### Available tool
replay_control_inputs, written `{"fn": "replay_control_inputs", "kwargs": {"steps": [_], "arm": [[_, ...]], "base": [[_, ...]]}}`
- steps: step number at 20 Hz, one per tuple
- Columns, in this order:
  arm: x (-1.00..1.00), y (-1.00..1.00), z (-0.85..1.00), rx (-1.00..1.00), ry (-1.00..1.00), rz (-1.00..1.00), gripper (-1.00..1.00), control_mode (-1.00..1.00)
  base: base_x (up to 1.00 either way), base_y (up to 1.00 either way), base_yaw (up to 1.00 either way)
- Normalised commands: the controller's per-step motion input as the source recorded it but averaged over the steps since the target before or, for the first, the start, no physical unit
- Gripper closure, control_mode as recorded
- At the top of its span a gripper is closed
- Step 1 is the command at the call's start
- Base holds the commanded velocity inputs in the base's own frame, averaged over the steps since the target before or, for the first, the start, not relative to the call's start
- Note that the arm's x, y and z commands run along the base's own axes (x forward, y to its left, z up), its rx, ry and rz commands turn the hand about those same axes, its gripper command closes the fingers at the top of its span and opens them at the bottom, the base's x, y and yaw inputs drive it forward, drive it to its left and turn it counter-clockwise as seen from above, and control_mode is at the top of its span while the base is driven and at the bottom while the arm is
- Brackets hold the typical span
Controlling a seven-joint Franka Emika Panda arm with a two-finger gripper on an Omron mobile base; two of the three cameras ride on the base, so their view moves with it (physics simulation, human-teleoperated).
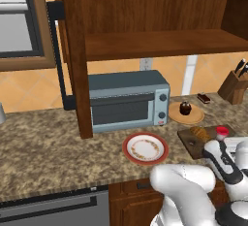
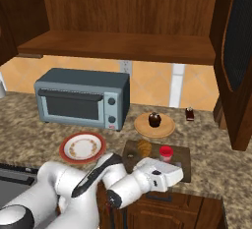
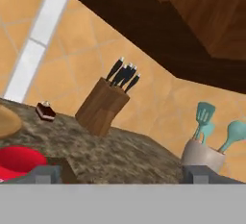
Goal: From the different types of pastries on the counter, select a croissant and place it on the cutting board. Then retrieve a jar of jam from the cabinet and place it alongside the croissant on the cutting board.
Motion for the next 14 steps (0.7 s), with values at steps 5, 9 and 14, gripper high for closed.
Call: {"fn": "replay_control_inputs", "kwargs": {"steps": [5, 9, 14], "arm": [[-1.0, 0.18, 1.0, -0.12, -0.48, 0.03, -1.0, -1.0], [-1.0, 0.22, 1.0, -0.13, -0.5, 0.02, -1.0, -1.0], [-1.0, 0.18, 1.0, -0.11, -0.52, 0.05, -1.0, -1.0]], "base": [[0.0, 0.0, 0.0], [0.0, 0.0, 0.0], [0.0, 0.0, 0.0]]}}
